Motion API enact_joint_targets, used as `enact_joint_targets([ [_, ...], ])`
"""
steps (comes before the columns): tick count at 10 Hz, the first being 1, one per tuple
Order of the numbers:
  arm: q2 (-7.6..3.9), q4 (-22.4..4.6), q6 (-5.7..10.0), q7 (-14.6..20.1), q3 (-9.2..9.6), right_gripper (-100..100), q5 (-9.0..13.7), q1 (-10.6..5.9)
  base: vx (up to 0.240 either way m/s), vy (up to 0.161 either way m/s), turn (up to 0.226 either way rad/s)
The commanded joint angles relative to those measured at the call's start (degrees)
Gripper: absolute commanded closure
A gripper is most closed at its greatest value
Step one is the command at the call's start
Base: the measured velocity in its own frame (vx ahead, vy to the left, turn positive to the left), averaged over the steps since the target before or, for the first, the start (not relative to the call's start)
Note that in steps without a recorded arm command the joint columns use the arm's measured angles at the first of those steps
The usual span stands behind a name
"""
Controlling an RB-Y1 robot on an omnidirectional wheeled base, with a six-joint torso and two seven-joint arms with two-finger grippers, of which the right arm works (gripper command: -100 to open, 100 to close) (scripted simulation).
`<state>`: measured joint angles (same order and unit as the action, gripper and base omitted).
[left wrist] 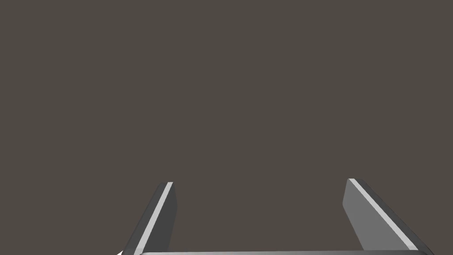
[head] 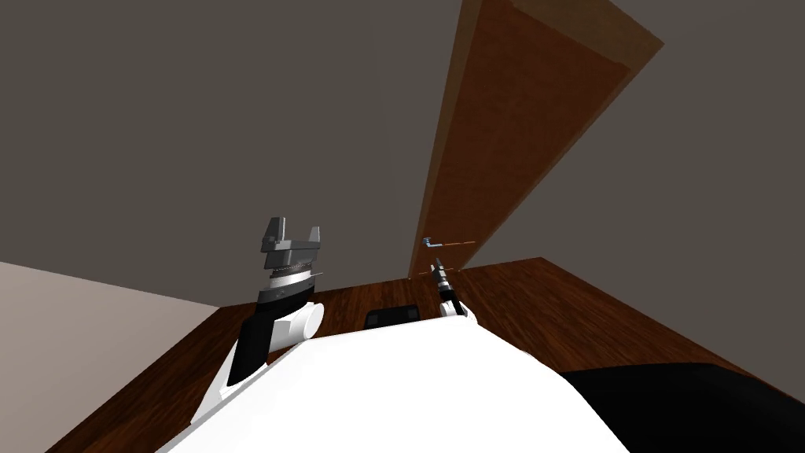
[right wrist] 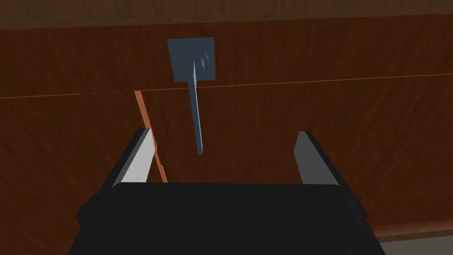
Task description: Pull the door open
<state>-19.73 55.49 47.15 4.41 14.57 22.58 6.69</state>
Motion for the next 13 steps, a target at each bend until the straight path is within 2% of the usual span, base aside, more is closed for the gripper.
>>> enact_joint_targets([
  [1, -0.35, -1.7, 0.51, 0.0, 0.40, -100, 0.5, -0.57, 0.029, -0.091, 0.098],
  [7, -1.99, -8.4, 2.31, -0.4, 2.11, -100, 2.7, -2.76, 0.017, -0.113, 0.120],
  [8, -1.71, -8.0, 2.25, -0.3, 1.95, -100, 2.4, -2.69, 0.017, -0.060, 0.028],
  [11, -1.34, -11.5, 3.11, -0.9, -1.56, -100, 4.3, -3.74, 0.069, -0.038, 0.323],
  [13, -1.15, -13.1, 3.48, -1.1, -3.21, -100, 5.1, -4.20, 0.097, -0.048, 0.198],
])
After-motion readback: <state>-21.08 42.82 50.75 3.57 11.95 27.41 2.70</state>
